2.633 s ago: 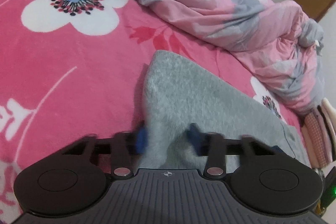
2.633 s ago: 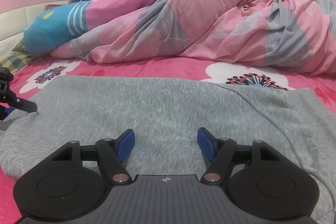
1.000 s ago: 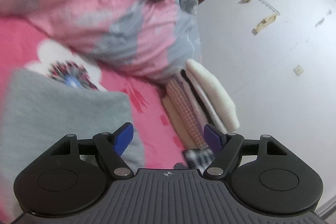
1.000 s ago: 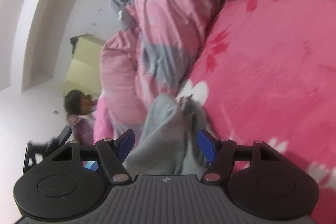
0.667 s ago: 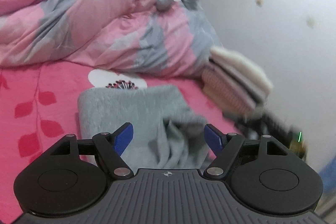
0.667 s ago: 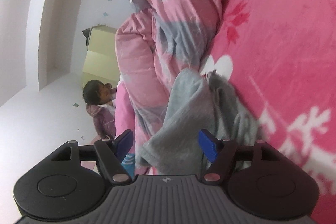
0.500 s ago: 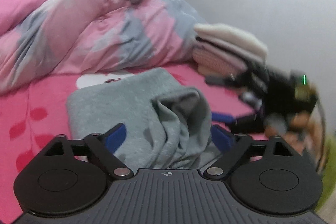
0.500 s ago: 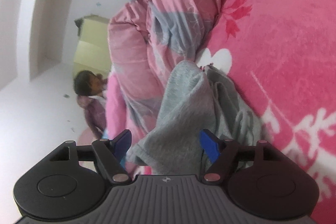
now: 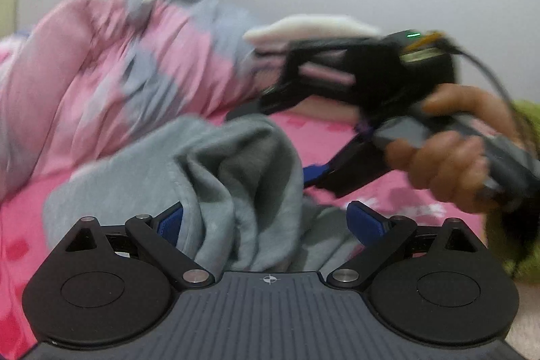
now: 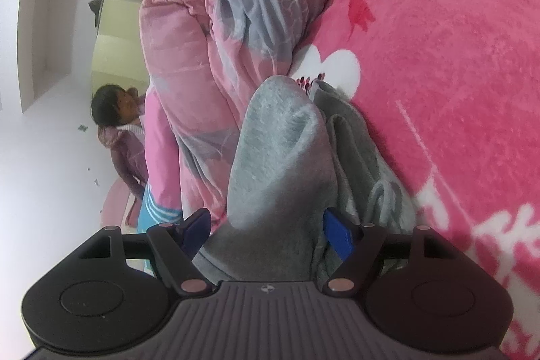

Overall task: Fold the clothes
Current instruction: 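Close the right tool on the grey sweatpants edge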

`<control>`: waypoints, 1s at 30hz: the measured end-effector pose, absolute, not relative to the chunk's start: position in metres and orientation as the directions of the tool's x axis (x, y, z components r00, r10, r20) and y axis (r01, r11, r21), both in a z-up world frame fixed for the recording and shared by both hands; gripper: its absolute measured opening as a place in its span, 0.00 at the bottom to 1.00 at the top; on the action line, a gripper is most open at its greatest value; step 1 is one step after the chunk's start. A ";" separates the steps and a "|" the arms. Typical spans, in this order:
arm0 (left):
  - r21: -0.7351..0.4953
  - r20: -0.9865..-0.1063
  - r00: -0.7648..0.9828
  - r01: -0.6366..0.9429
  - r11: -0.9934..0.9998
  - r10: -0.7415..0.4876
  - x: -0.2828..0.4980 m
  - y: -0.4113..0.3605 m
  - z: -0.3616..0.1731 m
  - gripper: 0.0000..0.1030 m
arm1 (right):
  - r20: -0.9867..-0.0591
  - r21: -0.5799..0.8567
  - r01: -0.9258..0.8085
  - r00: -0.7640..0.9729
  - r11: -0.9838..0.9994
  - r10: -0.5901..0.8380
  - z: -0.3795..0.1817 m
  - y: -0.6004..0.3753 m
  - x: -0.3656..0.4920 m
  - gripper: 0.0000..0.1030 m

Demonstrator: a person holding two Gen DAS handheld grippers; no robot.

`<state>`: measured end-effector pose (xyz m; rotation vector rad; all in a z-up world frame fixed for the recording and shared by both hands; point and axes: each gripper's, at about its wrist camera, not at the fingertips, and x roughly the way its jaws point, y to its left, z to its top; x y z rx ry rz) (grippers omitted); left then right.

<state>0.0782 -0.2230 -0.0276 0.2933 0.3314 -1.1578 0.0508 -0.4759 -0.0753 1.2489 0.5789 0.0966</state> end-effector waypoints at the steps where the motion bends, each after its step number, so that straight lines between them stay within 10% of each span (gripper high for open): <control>1: 0.079 -0.392 0.346 0.936 0.344 -0.852 0.072 -0.223 -0.028 0.94 | -0.358 0.914 0.235 0.851 0.330 0.385 -0.076 -0.478 0.049 0.74; 9: 0.260 -0.423 0.342 0.933 0.249 -0.839 0.041 -0.223 -0.047 0.94 | -0.356 0.908 0.200 0.832 0.368 0.427 -0.078 -0.481 0.036 0.70; 17: 0.274 -0.366 0.415 0.903 0.330 -0.833 0.038 -0.177 -0.028 0.94 | -0.469 0.789 0.169 0.787 0.590 0.402 -0.059 -0.458 0.036 0.41; 22: 0.168 -0.352 0.457 0.889 0.426 -0.817 0.052 -0.145 -0.022 0.94 | -0.483 0.747 0.144 0.788 0.649 0.382 -0.052 -0.450 0.026 0.18; 30: -0.122 -0.317 0.499 0.821 0.557 -0.806 0.099 -0.114 -0.008 0.94 | -0.491 0.768 0.180 0.782 0.615 0.385 -0.075 -0.463 0.010 0.17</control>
